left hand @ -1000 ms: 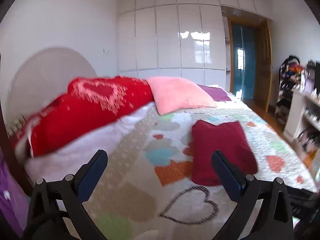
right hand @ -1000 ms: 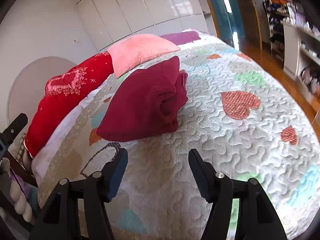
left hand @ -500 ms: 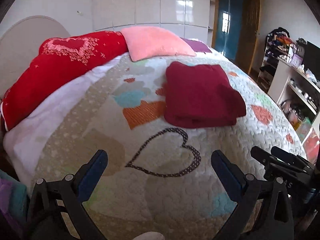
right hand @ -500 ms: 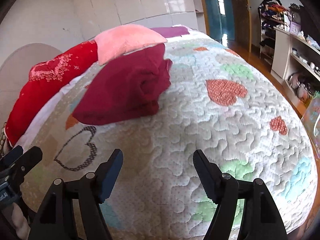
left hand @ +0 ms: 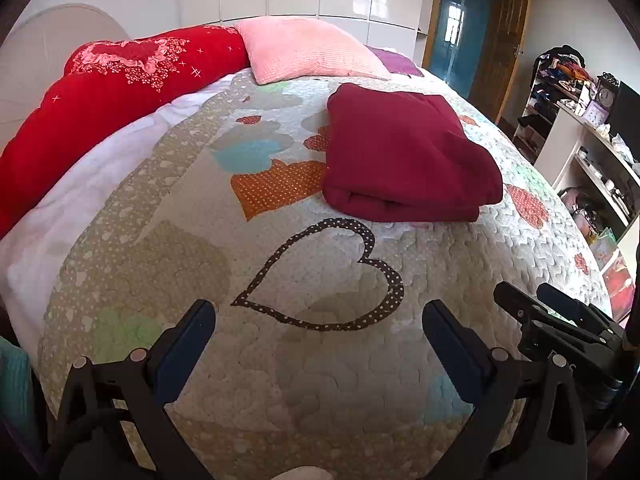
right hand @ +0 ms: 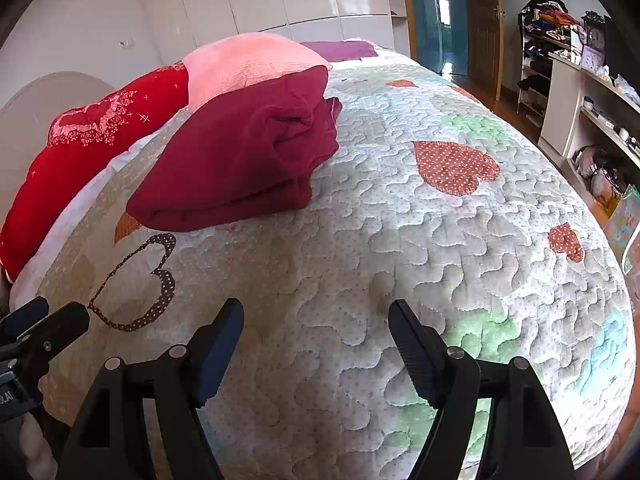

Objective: Fold small clothes

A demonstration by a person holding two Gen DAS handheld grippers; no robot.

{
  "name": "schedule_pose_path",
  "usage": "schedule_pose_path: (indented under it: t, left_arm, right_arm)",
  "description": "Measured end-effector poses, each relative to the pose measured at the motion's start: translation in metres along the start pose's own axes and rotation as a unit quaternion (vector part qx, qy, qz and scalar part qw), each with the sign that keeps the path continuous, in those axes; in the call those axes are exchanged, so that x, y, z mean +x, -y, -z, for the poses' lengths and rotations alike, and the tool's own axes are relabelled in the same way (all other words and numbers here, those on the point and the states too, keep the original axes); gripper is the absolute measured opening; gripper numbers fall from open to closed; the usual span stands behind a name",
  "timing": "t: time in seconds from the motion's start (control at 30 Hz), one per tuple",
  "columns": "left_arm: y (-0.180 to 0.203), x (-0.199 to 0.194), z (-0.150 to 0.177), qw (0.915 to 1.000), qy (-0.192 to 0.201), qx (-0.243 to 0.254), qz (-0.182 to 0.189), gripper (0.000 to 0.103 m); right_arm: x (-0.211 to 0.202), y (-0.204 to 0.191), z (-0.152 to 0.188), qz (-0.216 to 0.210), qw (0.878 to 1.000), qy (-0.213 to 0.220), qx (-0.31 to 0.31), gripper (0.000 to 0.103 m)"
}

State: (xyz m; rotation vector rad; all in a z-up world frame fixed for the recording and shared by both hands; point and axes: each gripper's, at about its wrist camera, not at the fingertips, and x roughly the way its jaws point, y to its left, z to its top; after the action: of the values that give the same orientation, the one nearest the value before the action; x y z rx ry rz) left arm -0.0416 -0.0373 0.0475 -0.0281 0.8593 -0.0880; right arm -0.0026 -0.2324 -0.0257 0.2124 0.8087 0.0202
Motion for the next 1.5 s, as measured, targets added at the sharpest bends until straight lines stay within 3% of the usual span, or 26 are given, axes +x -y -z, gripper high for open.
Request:
schedule_pose_path:
  t: [0.77,1.03,1.23,1.33,1.5]
  left_arm:
    - [-0.004,0.003,0.002,0.9990,-0.029,-0.020,0.026,0.103]
    - [-0.007,-0.021,-0.004,0.9993,-0.011,-0.025,0.025,0.103]
    - [-0.014,-0.022,-0.018,0.9995,-0.008,-0.025,0.016,0.103]
    - [-0.019,-0.016,-0.029,0.9993,-0.013,-0.031,0.017,0.103]
    - [-0.034,-0.003,-0.050,0.9987,-0.013,-0.049,0.010,0.103]
  right_arm:
    - [-0.004,0.003,0.000,0.011,1.000,0.006,0.008,0.082]
    - [-0.030,0.000,-0.007,-0.007,0.999,0.040,-0.006,0.082]
    - [-0.027,-0.001,-0.053,-0.041,0.998,0.054,0.001,0.082]
    - [-0.011,-0.002,-0.083,-0.088,0.995,0.054,0.013,0.080]
    - [0.045,-0.011,-0.111,-0.133,0.991,0.008,0.019,0.077]
